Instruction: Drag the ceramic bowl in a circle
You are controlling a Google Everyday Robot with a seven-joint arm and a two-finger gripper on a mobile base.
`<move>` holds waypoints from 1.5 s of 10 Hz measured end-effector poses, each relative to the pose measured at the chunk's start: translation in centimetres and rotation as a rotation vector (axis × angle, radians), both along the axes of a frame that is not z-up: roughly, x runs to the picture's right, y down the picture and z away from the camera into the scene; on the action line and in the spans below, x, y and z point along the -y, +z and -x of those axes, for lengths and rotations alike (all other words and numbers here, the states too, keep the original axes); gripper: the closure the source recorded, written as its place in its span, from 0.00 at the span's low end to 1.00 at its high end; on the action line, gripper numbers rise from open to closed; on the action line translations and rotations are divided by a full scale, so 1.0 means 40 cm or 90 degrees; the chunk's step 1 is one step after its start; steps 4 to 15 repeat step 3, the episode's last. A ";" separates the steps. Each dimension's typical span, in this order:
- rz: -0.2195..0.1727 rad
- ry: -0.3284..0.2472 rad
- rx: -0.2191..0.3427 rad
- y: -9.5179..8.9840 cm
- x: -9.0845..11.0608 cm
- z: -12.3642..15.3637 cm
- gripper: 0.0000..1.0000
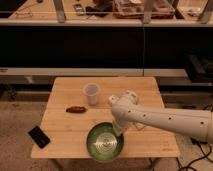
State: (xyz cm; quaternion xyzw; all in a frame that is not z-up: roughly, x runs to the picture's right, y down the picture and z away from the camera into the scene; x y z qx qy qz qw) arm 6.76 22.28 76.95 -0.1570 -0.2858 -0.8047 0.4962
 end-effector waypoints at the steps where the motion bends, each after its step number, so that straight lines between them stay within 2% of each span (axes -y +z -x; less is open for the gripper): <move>1: -0.009 -0.010 0.018 -0.013 0.008 0.038 0.83; 3: -0.026 -0.037 0.049 -0.023 0.027 0.110 0.83; 15: -0.026 -0.037 0.049 -0.023 0.027 0.110 0.83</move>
